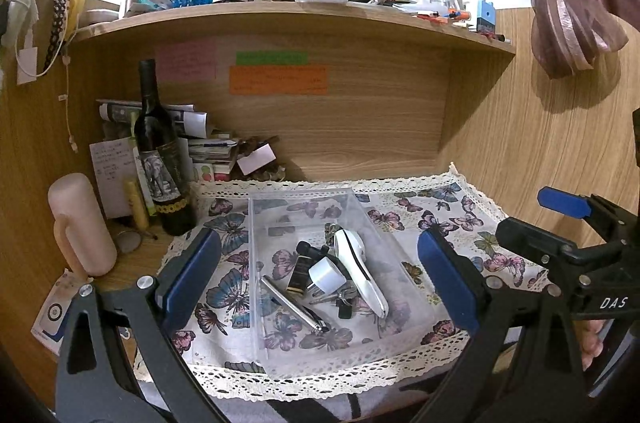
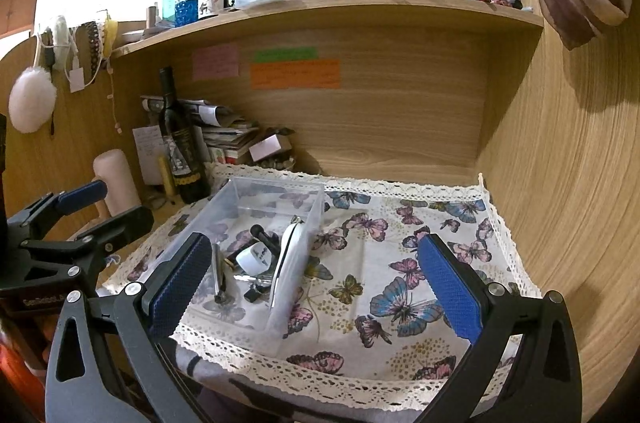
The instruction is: Organize rigid objects
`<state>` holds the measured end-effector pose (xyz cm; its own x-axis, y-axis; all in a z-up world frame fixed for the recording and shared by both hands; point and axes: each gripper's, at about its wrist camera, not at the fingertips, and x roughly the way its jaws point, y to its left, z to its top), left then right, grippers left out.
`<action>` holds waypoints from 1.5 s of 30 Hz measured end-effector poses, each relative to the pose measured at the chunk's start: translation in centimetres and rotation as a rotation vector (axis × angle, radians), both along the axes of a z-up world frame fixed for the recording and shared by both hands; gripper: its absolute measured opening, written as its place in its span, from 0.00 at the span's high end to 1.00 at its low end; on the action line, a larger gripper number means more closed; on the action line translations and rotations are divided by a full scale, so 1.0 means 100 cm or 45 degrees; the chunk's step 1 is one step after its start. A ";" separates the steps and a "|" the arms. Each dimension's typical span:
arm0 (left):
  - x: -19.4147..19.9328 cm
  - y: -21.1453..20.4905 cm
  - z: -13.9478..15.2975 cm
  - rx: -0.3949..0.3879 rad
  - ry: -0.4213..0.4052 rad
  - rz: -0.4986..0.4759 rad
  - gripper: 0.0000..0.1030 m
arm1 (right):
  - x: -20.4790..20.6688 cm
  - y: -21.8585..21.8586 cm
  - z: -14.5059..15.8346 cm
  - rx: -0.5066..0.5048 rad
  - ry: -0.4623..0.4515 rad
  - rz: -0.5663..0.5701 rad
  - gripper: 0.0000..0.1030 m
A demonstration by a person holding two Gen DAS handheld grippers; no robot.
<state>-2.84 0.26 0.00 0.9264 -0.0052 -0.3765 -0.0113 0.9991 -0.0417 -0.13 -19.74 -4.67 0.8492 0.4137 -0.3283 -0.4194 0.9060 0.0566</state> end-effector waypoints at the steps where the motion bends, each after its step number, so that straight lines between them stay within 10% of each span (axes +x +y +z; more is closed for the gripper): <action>1: 0.000 0.000 0.000 0.001 0.001 -0.002 0.03 | 0.000 0.000 0.000 0.002 0.000 -0.003 0.00; 45: -0.002 -0.006 0.001 0.019 -0.023 -0.016 0.02 | -0.003 0.006 0.004 0.001 -0.013 0.003 0.00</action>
